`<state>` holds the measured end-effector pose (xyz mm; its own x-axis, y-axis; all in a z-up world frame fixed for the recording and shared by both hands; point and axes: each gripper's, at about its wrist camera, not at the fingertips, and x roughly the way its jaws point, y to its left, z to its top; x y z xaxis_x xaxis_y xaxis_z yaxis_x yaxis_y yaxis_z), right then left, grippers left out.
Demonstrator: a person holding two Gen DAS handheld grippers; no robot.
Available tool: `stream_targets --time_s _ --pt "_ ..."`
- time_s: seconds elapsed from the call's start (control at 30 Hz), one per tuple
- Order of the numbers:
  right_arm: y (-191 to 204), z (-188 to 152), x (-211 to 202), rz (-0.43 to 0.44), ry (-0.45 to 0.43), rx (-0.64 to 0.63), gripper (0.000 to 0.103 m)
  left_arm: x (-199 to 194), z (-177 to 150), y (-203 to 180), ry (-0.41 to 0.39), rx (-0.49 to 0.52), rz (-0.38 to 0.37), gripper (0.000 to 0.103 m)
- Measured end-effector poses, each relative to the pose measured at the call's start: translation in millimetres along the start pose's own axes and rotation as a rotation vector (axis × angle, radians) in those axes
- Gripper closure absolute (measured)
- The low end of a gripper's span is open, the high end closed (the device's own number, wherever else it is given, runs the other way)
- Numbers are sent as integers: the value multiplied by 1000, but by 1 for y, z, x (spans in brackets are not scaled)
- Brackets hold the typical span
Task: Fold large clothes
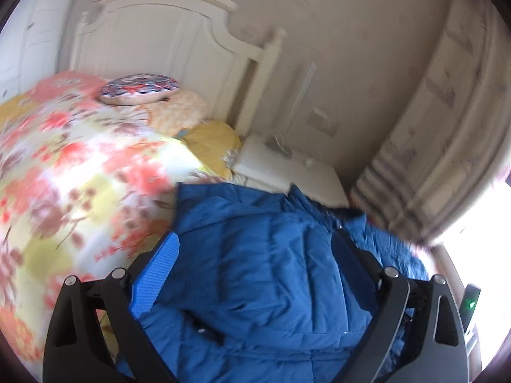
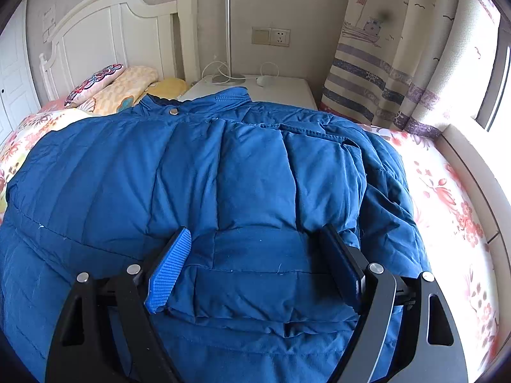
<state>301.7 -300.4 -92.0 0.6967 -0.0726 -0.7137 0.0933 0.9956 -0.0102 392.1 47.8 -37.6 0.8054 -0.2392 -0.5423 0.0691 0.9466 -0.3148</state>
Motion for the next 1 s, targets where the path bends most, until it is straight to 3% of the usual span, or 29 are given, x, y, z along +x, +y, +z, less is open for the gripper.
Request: stream_targets --time_s 0.07,0.1,0.13,0.17,0.23,0.33,0.47,0.5,0.6,0.7,0.83,1.0 --pt "2 3 -3 1 0 1 24 33 -10 -22 117 128 56 6" --pt "1 5 -4 2 0 1 24 61 -26 -31 234 206 105 6" --pt "0 5 -4 4 -1 1 24 77 -39 -37 292 257 143 4" --pt "0 5 -4 4 -1 1 24 85 -50 -42 288 313 179 3" --pt "-1 4 -4 6 -1 3 24 82 -48 -48 271 326 194 3" --pt "-2 4 -4 10 -2 4 24 71 -20 -48 246 237 113 3" --pt "-2 4 -4 12 -2 5 24 77 18 -50 162 204 169 2" --pt "-2 4 -4 12 -2 5 24 90 23 -48 183 197 181 2" --pt "-2 4 -4 17 -4 3 24 144 12 -36 346 206 260 2" --pt "-2 4 -4 22 -4 4 23 150 1 -32 305 220 247 2" --pt "-2 3 -4 25 -4 7 23 125 3 -34 288 204 260 4" --pt "-2 3 -5 25 -4 7 23 44 -11 -43 192 176 169 3"
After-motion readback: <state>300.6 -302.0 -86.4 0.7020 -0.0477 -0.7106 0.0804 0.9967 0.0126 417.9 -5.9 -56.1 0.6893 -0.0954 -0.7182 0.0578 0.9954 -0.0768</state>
